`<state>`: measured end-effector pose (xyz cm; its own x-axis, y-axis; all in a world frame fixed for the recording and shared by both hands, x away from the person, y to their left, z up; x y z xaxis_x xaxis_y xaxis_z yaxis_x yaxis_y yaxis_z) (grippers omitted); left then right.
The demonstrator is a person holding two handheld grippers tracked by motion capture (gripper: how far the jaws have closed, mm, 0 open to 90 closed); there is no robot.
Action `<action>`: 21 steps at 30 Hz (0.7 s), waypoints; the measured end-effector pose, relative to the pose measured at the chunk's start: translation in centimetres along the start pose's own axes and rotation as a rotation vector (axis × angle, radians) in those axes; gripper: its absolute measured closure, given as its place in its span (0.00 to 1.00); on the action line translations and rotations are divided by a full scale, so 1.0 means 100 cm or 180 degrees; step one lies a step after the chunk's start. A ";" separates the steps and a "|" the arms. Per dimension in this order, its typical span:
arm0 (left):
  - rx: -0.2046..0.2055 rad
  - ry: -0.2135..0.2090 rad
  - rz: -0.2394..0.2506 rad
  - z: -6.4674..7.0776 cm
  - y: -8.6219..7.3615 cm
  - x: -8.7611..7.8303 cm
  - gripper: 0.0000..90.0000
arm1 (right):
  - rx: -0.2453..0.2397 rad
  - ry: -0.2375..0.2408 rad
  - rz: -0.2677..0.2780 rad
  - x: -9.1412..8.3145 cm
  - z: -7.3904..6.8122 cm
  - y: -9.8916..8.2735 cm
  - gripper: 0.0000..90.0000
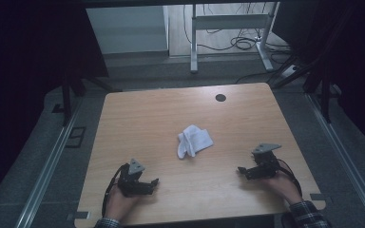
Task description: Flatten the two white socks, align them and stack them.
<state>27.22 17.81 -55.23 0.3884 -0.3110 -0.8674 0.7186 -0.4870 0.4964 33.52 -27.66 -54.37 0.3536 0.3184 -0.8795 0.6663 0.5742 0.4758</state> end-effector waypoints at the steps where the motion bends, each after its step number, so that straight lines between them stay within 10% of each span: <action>1: 0.0000 0.0000 0.0000 0.000 0.000 0.000 0.11 | 0.0000 0.0000 0.0000 0.000 0.000 0.000 0.09; 21: 0.0004 0.0003 -0.0006 0.000 0.000 0.000 0.11 | 0.0112 0.0191 0.0061 -0.006 -0.010 0.023 0.08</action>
<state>27.28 17.81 -55.22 0.3875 -0.3094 -0.8684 0.7185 -0.4888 0.4948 34.20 -25.77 -52.72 0.3271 0.3744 -0.8677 0.6828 0.5411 0.4909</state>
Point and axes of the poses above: each handheld gripper's, and its own axes: x roughly forward along the jaws, y roughly out of its top, z roughly to its right, the point moved 1 cm from there along x, roughly forward along the jaws, and after that the axes turned 13 degrees about -z, right-handed, at the moved point
